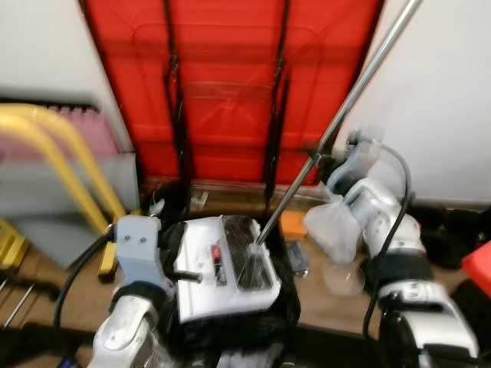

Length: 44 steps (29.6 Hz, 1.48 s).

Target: Sweep floor

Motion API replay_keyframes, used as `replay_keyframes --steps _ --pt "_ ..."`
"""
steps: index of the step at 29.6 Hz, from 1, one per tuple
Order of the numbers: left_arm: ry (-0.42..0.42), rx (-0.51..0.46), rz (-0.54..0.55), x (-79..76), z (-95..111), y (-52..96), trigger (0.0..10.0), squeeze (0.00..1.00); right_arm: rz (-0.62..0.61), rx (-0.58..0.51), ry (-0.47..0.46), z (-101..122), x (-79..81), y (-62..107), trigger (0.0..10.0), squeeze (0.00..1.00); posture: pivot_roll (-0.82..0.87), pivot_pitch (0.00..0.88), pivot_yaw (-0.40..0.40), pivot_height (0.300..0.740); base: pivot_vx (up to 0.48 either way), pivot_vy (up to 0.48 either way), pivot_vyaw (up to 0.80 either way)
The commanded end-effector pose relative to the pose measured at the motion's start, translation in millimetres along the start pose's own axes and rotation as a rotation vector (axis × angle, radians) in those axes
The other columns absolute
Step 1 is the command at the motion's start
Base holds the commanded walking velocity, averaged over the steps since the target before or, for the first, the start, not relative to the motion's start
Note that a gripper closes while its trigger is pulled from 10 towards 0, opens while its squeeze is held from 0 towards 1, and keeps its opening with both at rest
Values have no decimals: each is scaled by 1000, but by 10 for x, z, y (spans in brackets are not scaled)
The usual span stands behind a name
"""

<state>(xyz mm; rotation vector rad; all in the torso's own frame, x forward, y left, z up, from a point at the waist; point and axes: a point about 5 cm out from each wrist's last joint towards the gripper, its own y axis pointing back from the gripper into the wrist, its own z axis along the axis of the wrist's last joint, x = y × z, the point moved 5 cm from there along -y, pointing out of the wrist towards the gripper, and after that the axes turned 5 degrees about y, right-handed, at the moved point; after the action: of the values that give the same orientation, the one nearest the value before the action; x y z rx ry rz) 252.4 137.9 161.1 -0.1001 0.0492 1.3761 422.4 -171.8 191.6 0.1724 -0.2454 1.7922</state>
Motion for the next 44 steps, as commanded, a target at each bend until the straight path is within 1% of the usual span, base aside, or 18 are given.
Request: replay_keyframes --steps 1,5,12,14,15,16,18,21,23,26,28,30,31,32,34,35,37,44 --pt "-3 28 -5 -22 -11 54 10000 0 13 -94 2 243 55 -56 10000 0 -17 163 -97 740 0 0 0" --pt "31 25 -87 -196 73 108 10000 0 3 -131 48 396 73 -141 10000 0 -8 181 -94 740 0 0 0" --pt "42 36 -142 -319 106 166 10000 0 -6 -153 107 511 75 -200 10000 0 -2 198 -90 740 0 0 0" --pt "38 43 -156 -352 107 189 10000 0 -3 -161 163 578 94 -235 10000 0 1 206 -88 740 0 0 0" --pt "37 50 -165 -375 112 210 10000 0 6 -165 229 645 138 -282 10000 0 2 213 -86 740 0 0 0" --pt "37 50 -165 -375 112 210 10000 0 6 -165 229 645 138 -282 10000 0 2 213 -86 740 0 0 0" --pt "35 59 -171 -395 129 236 10000 0 52 -179 400 798 331 -396 10000 0 4 223 -89 740 0 0 0" --pt "35 64 -171 -399 137 241 10000 0 62 -181 463 846 415 -447 10000 0 7 230 -91 740 0 0 0" --pt "36 66 -171 -404 147 247 10000 0 99 -198 592 945 618 -521 10000 0 10 235 -93 740 0 0 0" --pt "36 66 -171 -404 147 247 10000 0 99 -198 592 945 618 -521 10000 0 10 235 -93 740 0 0 0" --pt "37 68 -169 -411 152 254 10000 0 145 -227 707 1078 876 -594 10000 0 10 235 -93 740 0 0 0" --pt "37 68 -169 -411 152 254 10000 0 145 -227 707 1078 876 -594 10000 0 10 235 -93 740 0 0 0" --pt "37 69 -167 -412 153 258 10000 0 165 -234 768 1124 995 -621 10000 0 6 241 -99 740 0 0 0" --pt "37 69 -167 -412 153 258 10000 0 165 -234 768 1124 995 -621 10000 0 6 241 -99 740 0 0 0" --pt "39 72 -165 -417 151 261 10000 0 238 -225 889 1115 1261 -663 10000 0 2 244 -101 740 0 0 0" --pt "39 72 -165 -417 151 261 10000 0 238 -225 889 1115 1261 -663 10000 0 2 244 -101 740 0 0 0" --pt "38 73 -165 -426 152 253 10000 0 299 -218 1006 1044 1490 -681 10000 0 -6 248 -104 740 0 0 0" --pt "35 73 -159 -411 165 242 10000 0 292 -215 1072 1037 1547 -707 10000 0 -7 246 -106 740 0 0 0"
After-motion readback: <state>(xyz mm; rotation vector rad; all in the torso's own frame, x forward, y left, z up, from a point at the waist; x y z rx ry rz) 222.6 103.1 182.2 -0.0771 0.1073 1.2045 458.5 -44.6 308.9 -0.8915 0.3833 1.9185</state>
